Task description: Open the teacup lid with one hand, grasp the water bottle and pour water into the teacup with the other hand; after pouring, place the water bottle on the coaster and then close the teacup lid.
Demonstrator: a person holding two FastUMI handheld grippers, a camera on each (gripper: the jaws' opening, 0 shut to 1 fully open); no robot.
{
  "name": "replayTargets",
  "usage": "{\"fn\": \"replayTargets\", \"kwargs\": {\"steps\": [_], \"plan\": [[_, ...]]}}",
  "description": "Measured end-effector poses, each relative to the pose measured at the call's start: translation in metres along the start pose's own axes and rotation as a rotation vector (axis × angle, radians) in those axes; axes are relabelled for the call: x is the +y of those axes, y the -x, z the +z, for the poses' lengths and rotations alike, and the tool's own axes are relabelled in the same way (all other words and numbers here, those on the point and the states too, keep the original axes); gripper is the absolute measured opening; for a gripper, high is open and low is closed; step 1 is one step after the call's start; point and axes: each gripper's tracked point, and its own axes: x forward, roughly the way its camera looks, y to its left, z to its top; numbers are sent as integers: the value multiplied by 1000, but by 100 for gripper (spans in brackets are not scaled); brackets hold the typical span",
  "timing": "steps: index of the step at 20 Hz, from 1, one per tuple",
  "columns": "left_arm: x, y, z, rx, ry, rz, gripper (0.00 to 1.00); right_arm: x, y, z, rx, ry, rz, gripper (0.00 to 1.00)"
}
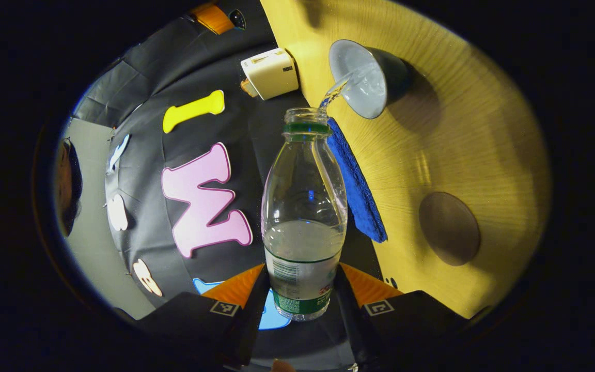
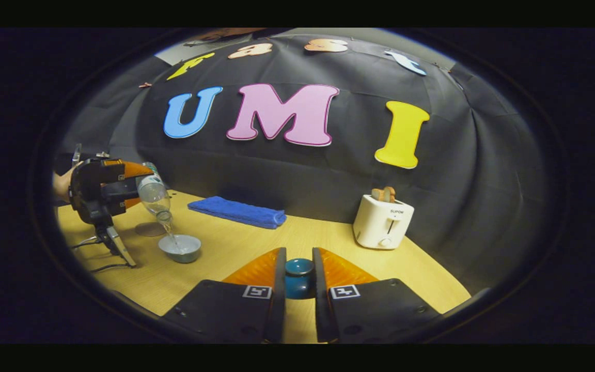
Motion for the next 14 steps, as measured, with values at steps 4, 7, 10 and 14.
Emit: {"fn": "replayTargets", "kwargs": {"steps": [4,7,10,14], "plan": [[11,-3,5,-32,-30,45,72,1,0,0,-1,-1,-2,31],[23,-9,5,-63,-67,91,72,2,1,1,-4,-6,-5,31],[37,-14,6,-87,-115,141,72,2,0,0,-4,-9,-6,27],[46,-18,10,-116,-169,181,72,2,1,1,-5,-14,-7,31]]}}
